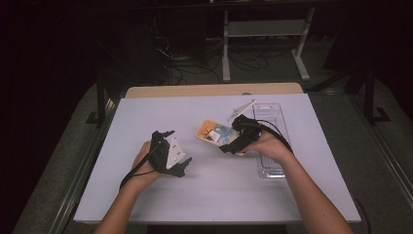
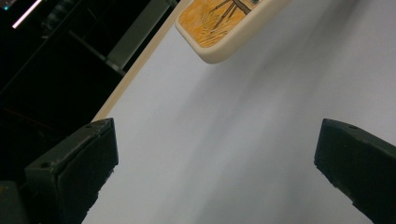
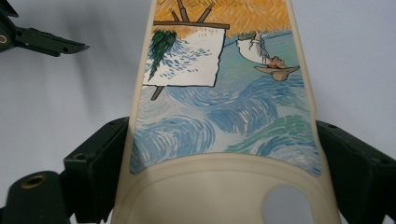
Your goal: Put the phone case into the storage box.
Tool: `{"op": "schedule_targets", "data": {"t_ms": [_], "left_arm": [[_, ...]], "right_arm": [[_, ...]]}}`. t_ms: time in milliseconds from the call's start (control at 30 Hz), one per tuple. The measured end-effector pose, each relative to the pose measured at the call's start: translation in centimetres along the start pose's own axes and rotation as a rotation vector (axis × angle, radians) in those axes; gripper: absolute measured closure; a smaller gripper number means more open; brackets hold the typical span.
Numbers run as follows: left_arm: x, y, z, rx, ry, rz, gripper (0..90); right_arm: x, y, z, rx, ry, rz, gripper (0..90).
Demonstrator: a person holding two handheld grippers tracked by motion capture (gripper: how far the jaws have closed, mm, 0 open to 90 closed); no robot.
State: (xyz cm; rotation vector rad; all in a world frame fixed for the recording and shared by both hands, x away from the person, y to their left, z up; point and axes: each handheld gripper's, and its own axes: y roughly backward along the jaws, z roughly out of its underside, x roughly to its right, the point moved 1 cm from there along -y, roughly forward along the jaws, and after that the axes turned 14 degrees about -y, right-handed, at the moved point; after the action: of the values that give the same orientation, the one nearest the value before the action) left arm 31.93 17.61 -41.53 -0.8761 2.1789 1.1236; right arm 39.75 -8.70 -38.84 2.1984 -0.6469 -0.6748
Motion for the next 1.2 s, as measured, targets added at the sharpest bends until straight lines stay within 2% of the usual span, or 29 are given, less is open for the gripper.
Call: {"op": "schedule_targets", "data": {"t_ms": [300,367,467,600,867,1200], "left_arm": [[0.5,-0.1,-0.2,-0.002,-0.063,-0.033,0.0],[0.5,-0.1,-0.3,-0.014,-0.094,-0.042,0.0],[0.6,-0.1,-0.4,-0.019,-0.119,-0.042,0.0],[0.9,-0.1,-0.5,-0.013,-0.134,-0.053,0.0],[1.0,0.1,-0.7,-0.028,-0.217,-0.098,0.0],[1.7,-0.1,-0.8,-0.025,-0.294,-0.151,0.0]], "right_arm": [[0.0,0.0,0.0,0.003,0.001,0.008,10.6],[0.0,0.0,0.0,0.004,0.001,0.008,10.6],[0.0,0.0,0.0,0.002,0.002,0.009,10.6],[-0.1,0.0,0.0,0.002,0.002,0.006,10.6],[-0.1,-0.1,0.0,0.002,0.005,0.006,10.6],[-0.2,0.0,0.0,0.001,0.005,0.005,10.6]]}}
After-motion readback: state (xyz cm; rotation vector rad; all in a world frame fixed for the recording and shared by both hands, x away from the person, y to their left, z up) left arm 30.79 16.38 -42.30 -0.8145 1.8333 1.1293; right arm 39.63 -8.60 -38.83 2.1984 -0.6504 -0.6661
